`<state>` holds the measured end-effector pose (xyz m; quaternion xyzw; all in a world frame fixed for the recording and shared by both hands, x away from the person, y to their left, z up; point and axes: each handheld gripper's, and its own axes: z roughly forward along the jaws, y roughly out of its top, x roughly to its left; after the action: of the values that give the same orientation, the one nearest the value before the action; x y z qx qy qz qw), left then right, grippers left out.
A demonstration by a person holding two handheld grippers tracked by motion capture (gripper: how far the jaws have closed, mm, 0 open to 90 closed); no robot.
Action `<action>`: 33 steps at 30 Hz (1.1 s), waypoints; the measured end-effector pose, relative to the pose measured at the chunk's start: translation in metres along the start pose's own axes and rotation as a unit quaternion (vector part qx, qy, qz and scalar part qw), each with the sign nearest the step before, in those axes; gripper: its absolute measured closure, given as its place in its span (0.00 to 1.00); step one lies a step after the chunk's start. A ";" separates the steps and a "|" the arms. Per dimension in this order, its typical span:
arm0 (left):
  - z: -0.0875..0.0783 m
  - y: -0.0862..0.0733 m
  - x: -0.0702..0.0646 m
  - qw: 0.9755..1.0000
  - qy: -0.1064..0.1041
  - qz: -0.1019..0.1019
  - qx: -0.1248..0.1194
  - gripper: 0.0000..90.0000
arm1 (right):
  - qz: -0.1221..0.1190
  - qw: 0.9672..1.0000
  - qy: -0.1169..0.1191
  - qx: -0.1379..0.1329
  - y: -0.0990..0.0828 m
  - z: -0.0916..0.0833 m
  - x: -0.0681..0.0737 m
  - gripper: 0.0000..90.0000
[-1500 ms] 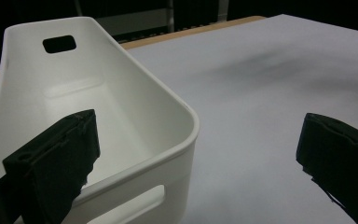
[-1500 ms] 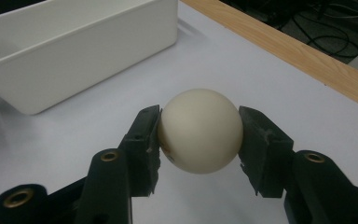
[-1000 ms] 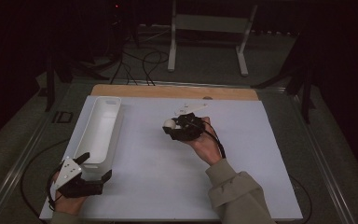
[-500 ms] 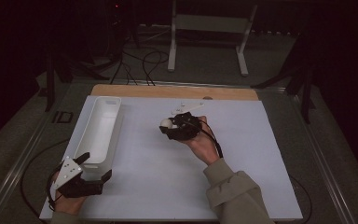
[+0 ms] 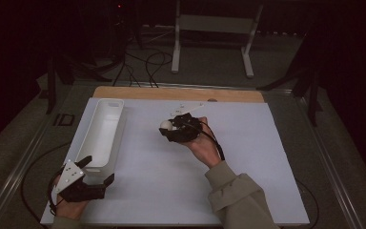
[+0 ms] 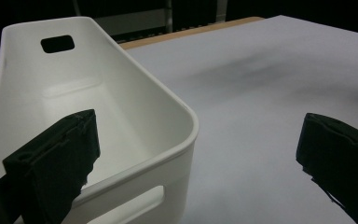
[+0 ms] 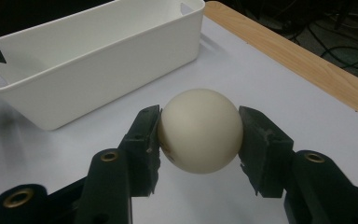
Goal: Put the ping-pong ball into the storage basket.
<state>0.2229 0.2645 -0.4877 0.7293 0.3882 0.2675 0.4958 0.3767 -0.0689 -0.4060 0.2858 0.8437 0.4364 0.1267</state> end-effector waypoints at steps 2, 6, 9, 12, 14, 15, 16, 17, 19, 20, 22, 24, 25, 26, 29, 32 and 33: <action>0.000 0.000 0.000 1.000 0.000 0.000 0.000 0.00 | -0.001 1.000 0.000 0.001 0.001 0.001 0.000 0.56; 0.000 0.000 0.000 1.000 0.000 0.000 0.000 0.00 | -0.001 1.000 0.001 0.002 0.002 0.003 0.002 0.56; 0.000 0.000 0.000 1.000 0.000 0.000 0.000 0.00 | -0.002 1.000 0.002 0.002 0.003 0.004 0.002 0.56; 0.000 0.000 0.000 1.000 0.000 0.000 0.000 0.00 | -0.004 1.000 0.005 0.002 0.005 0.007 0.004 0.56; 0.000 0.000 0.000 1.000 0.000 0.000 0.000 0.00 | -0.005 1.000 0.006 0.003 0.005 0.008 0.004 0.56; 0.000 0.000 0.000 1.000 0.000 0.000 0.000 0.00 | -0.005 1.000 0.006 0.003 0.005 0.008 0.004 0.56; 0.000 0.000 0.000 1.000 0.000 0.000 0.000 0.00 | -0.004 1.000 0.006 0.004 0.006 0.008 0.005 0.56; 0.000 0.000 0.000 1.000 0.000 0.000 0.000 0.00 | -0.003 1.000 0.007 0.004 0.006 0.008 0.005 0.56; 0.000 0.000 0.000 1.000 -0.001 0.000 0.000 0.00 | -0.004 1.000 0.008 0.004 0.006 0.010 0.005 0.56; 0.000 0.000 0.000 1.000 -0.001 0.000 0.000 0.00 | -0.001 1.000 0.011 0.006 0.007 0.010 0.006 0.56; 0.000 0.000 0.000 1.000 -0.001 0.000 0.000 0.00 | -0.002 1.000 0.011 0.005 0.007 0.011 0.006 0.56; 0.000 0.000 0.000 1.000 -0.001 0.000 0.000 0.00 | -0.001 1.000 0.014 0.005 0.007 0.012 0.006 0.56; 0.000 0.000 0.000 1.000 -0.001 0.000 0.000 0.00 | -0.001 1.000 0.014 0.005 0.007 0.012 0.006 0.56; 0.000 0.000 0.000 1.000 -0.001 0.000 0.000 0.00 | -0.001 1.000 0.014 0.007 0.007 0.013 0.006 0.56; 0.000 0.000 0.000 1.000 -0.001 0.001 0.001 0.00 | 0.000 1.000 0.015 0.006 0.007 0.014 0.006 0.56; 0.000 0.000 0.000 1.000 -0.001 0.001 0.001 0.00 | -0.002 1.000 0.016 0.005 0.008 0.014 0.007 0.56; 0.000 0.000 0.000 1.000 -0.001 0.001 0.001 0.00 | -0.002 1.000 0.016 0.005 0.008 0.014 0.007 0.56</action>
<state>0.2233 0.2644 -0.4878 0.7305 0.3871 0.2670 0.4951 0.3809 -0.0513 -0.4074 0.2778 0.8484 0.4364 0.1122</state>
